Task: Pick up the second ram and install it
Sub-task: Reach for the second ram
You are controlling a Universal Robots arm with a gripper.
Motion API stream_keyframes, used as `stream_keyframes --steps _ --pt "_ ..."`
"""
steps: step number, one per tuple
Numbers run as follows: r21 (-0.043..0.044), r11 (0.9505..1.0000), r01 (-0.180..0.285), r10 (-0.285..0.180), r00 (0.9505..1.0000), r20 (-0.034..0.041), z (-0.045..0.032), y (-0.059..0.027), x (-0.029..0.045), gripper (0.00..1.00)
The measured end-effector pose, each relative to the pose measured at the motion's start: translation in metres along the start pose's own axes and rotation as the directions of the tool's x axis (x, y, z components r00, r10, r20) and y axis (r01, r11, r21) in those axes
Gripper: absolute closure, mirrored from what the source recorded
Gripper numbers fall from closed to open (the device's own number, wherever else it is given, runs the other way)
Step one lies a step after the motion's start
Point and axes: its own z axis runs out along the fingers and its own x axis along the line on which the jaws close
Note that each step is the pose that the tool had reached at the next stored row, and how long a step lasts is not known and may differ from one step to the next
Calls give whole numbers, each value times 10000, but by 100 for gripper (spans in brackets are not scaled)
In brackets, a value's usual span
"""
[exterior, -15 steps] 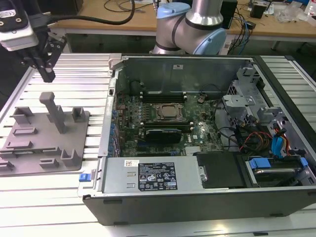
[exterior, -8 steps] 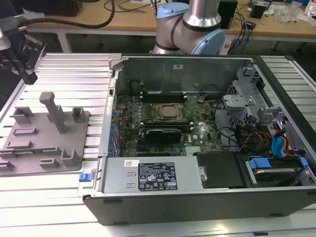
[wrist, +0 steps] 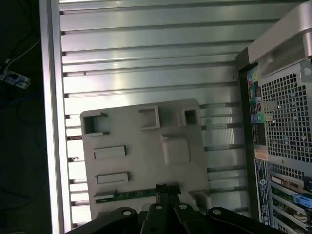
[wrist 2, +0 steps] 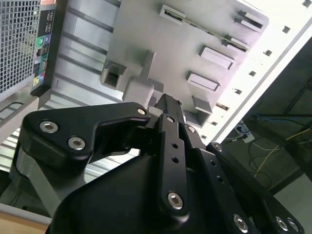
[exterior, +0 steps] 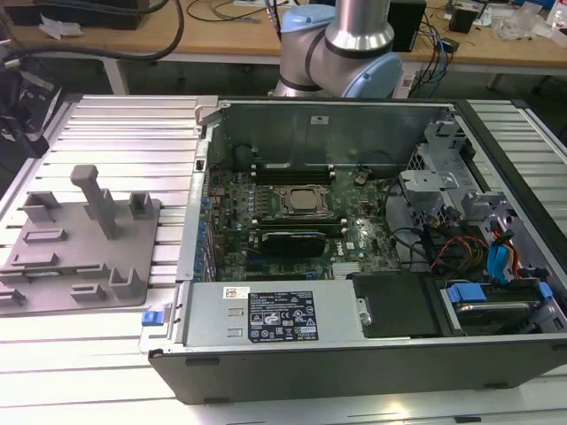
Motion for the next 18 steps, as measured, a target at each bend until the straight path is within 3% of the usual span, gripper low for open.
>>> stream_keyframes --steps 4,8,11,15,18 --pt "0 10000 -1 1 10000 -1 38 -12 144 92" --pt "0 10000 1 -1 10000 -1 89 -34 226 92" --pt "-1 10000 1 -1 10000 -1 125 -76 241 92" --pt "0 10000 0 0 10000 0 175 -222 239 92" --pt "0 10000 0 0 10000 -1 267 -294 239 92"
